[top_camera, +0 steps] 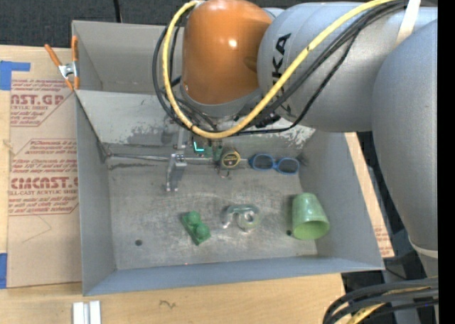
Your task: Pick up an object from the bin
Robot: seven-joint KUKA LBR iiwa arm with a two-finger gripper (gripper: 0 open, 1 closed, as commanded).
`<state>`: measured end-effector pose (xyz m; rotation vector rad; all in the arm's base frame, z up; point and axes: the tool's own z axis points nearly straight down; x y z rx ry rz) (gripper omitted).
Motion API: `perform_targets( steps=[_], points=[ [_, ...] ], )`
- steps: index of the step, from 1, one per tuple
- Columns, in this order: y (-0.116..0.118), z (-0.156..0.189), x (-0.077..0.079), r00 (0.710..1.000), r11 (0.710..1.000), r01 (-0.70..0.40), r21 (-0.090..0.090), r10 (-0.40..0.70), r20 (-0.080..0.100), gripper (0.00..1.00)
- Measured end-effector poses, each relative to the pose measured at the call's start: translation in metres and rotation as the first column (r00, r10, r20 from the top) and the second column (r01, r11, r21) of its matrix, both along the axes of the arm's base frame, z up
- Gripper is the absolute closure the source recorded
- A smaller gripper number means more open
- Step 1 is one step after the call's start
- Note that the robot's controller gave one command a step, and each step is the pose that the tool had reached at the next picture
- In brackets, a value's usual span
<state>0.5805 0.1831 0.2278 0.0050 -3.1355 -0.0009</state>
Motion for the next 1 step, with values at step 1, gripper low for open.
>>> perform_targets(
  steps=[1],
  points=[
    [-0.0667, -0.0905, -0.0284, 1.0, 1.0, 0.006, -0.004, -0.006, -0.002, 0.0]
  ],
)
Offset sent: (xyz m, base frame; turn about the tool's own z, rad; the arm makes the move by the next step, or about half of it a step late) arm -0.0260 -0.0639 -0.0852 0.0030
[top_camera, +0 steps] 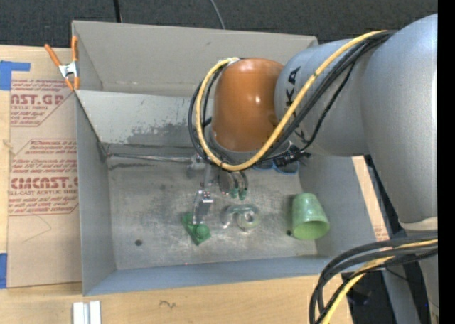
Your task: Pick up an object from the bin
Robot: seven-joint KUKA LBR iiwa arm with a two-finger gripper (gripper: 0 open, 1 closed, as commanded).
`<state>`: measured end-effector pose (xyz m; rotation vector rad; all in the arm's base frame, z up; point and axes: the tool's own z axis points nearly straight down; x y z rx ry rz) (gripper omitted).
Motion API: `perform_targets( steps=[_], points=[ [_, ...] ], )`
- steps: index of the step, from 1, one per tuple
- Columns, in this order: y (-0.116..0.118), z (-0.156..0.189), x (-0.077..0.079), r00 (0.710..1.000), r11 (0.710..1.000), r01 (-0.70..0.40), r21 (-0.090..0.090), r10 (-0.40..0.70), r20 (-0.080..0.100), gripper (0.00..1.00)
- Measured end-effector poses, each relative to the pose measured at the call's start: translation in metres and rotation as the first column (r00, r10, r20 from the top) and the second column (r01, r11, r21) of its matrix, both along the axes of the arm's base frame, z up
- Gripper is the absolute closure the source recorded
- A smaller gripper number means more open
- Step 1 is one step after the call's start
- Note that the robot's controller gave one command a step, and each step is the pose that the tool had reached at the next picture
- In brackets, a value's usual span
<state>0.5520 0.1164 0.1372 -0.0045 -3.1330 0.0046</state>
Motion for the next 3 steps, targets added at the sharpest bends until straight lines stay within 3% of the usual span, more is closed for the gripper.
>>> perform_targets(
  steps=[1, 2, 3],
  points=[
    [-0.005, -0.067, -0.049, 1.0, 1.0, 0.023, 0.006, -0.023, 0.016, 0.0],
    [-0.003, -0.061, -0.048, 1.0, 1.0, 0.019, 0.007, -0.019, 0.01, 1.0],
    [-0.104, 0.051, 0.003, 0.959, 0.959, -0.284, -0.001, 0.284, 0.016, 1.0]
  ],
)
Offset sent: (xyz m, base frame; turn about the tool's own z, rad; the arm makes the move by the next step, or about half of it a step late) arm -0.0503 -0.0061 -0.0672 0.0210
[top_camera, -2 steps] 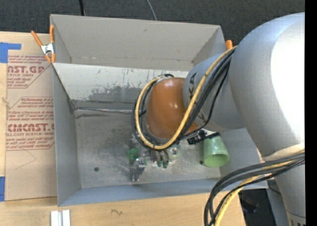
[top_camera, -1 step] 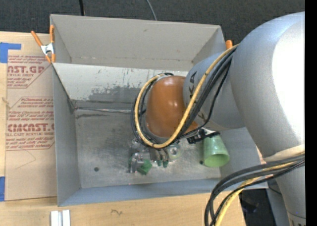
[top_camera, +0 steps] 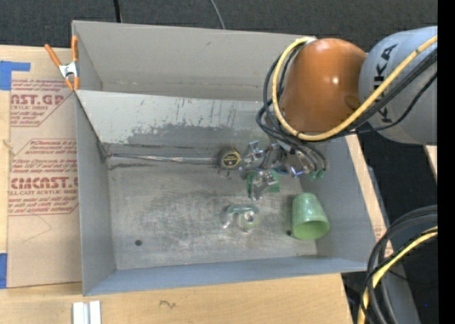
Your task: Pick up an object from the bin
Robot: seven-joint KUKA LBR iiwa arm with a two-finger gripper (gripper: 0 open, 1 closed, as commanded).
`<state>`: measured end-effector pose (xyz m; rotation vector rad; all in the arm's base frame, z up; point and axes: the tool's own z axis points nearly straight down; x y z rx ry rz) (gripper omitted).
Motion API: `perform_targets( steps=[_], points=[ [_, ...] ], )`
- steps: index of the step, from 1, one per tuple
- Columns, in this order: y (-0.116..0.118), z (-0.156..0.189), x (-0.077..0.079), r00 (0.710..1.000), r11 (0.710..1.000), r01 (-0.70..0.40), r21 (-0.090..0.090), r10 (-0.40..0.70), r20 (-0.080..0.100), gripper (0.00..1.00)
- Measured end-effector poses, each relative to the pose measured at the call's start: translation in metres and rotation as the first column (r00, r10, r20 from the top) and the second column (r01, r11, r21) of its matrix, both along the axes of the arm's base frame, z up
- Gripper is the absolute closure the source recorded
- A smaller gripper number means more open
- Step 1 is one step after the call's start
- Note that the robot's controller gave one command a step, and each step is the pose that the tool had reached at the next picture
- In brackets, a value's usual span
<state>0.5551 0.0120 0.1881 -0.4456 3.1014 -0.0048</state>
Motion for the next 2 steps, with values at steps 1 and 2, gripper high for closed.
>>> perform_targets(
  steps=[1, 2],
  points=[
    [0.003, -0.003, -0.002, 1.0, 1.0, -0.004, 0.004, 0.004, -0.007, 1.0],
    [0.015, 0.027, 0.003, 0.991, 0.991, -0.134, 0.002, 0.134, -0.004, 1.0]
  ],
)
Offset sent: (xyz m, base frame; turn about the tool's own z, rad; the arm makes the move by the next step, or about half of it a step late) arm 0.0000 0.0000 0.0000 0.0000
